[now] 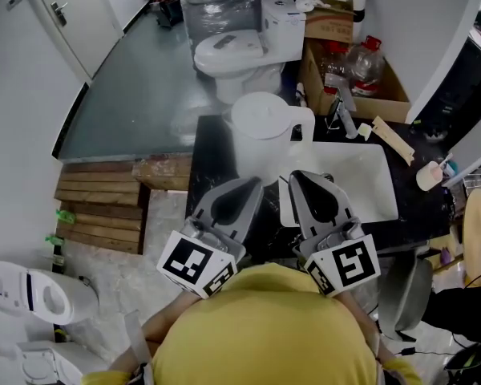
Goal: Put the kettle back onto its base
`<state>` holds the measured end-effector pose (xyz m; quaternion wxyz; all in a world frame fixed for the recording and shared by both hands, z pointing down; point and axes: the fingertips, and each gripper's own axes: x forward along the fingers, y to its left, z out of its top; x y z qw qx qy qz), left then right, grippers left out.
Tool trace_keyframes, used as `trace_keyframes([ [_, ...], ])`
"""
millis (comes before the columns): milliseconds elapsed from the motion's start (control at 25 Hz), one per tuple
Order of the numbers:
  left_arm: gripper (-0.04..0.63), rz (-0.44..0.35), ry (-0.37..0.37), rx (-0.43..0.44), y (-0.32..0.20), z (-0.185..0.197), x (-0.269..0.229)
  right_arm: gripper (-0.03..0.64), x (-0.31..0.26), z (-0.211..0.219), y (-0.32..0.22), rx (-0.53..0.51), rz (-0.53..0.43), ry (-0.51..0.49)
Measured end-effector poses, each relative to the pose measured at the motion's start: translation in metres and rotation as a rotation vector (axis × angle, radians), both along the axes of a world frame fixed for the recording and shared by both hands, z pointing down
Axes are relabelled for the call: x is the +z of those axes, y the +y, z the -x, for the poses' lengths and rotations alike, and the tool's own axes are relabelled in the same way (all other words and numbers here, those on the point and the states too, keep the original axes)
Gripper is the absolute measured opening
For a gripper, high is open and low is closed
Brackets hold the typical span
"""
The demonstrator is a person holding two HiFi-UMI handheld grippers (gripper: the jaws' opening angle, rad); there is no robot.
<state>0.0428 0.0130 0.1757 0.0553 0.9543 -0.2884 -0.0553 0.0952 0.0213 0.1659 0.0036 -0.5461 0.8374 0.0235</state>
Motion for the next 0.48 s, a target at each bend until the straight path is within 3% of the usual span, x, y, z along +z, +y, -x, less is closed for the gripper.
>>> trace_keyframes([
  [480,0.002,0.007,-0.005,0.011,0.0036,-0.0056,0.0053,0.015,0.0085,-0.0033,0.0037,-0.011,0.014,-0.003],
])
